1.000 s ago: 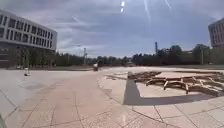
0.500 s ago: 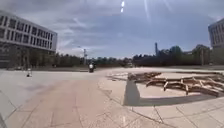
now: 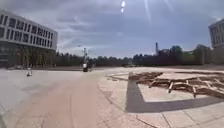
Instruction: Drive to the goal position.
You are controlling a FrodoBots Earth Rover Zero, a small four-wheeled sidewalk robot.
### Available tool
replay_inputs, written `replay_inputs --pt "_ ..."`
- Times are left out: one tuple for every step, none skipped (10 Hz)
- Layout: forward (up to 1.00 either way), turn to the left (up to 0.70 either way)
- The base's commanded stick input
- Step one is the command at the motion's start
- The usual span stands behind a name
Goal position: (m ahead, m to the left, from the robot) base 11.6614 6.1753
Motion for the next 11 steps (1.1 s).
replay_inputs --pt "0.5 0.03" --pt "0.5 0.14" --pt "0.5 0.5" --pt "0.5 0.5" --pt "0.5 0.5" --pt "0.5 0.5" --pt "0.5 0.5" --pt "0.5 0.5" --pt "0.5 0.5" --pt "0.5 0.5" --pt "0.5 0.5"
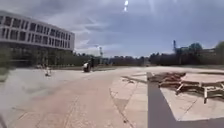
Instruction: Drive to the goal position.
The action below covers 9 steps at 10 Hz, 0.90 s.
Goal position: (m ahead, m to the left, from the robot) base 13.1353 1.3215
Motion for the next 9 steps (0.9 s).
replay_inputs --pt "0.5 0.5" --pt "0.5 0.35" --pt "0.5 0.04" --pt "0.5 0.0" --pt "0.5 0.05" --pt "0.5 0.24" --pt "0.5 0.47" --pt "0.5 0.5" --pt "0.5 0.5"
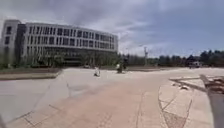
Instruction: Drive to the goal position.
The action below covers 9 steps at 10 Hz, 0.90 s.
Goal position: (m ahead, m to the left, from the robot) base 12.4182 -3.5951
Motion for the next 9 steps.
replay_inputs --pt "0.5 0.5" --pt "0.5 0.27" --pt "0.5 0.05" --pt "0.5 0.0" --pt "0.5 0.0" --pt "0.5 0.0" --pt "0.5 0.0" --pt "0.5 -0.34" --pt "0.5 -0.5"
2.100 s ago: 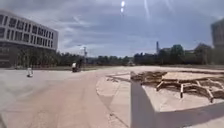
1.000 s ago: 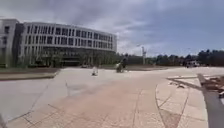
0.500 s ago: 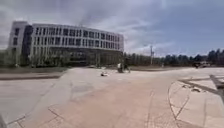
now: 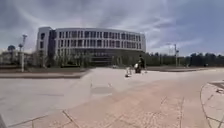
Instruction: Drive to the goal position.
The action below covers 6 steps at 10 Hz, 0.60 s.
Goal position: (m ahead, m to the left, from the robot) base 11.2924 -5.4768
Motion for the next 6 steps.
replay_inputs --pt "0.5 -0.47" --pt "0.5 -0.27" --pt "0.5 -0.01" --pt "0.5 0.0" --pt "0.5 0.0" --pt "0.5 0.0"
